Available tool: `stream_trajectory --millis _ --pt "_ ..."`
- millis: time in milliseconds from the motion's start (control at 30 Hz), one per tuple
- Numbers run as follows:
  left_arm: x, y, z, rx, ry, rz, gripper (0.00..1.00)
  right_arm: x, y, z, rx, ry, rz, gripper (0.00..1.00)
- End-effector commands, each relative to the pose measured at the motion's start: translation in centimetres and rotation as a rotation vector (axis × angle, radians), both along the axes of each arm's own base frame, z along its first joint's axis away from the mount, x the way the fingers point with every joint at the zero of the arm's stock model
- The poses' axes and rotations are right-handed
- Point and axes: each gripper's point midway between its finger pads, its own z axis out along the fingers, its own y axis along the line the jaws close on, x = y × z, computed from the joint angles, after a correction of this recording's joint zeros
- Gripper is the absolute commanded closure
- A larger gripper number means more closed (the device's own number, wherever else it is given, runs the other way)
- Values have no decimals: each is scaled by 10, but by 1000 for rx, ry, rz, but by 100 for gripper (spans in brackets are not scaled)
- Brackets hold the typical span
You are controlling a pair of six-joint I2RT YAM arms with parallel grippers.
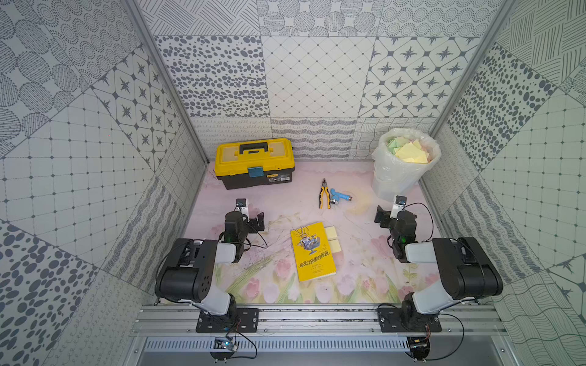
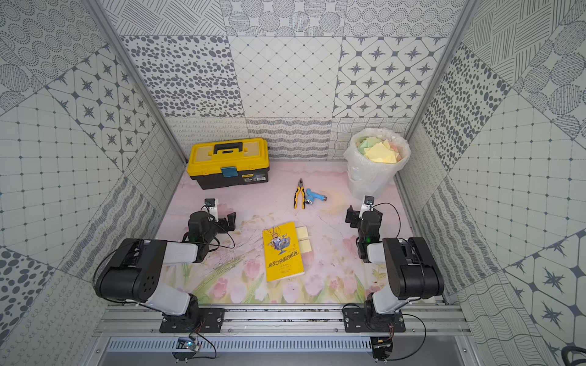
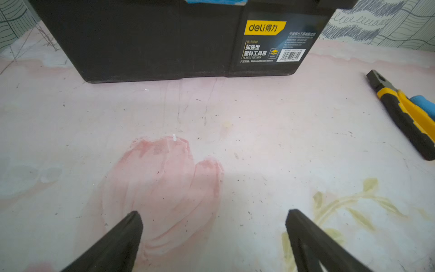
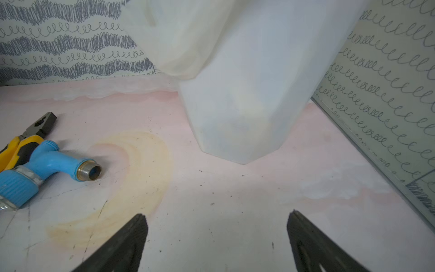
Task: Peel off the used sticky note
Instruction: Open the book at the center of the board.
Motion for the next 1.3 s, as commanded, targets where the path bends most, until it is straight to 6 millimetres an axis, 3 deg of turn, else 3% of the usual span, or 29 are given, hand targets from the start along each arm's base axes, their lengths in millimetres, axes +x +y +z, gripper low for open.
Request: stream_trajectory --millis 0,533,667,800,900,1033,1133,1267 --pt "6 -7 10 8 -41 -44 1 7 2 13 7 -41 8 3" --pt "7 -7 11 28 -39 -33 1 7 4 18 -4 -43 12 3" --pt "3 -11 31 85 -35 -10 1 13 16 32 -53 87 8 3" --pt "-7 -7 70 53 -24 114 1 18 20 49 97 188 -49 3" --pt "-17 -3 97 -134 -11 227 0 18 48 63 308 200 55 3" --pt "-43 8 85 -505 138 472 1 5 60 69 733 232 105 3" --pt "-41 -21 82 -699 255 346 0 -2 78 71 880 264 270 3" --pt "-50 -65 73 -746 402 219 0 -20 120 54 853 409 411 6"
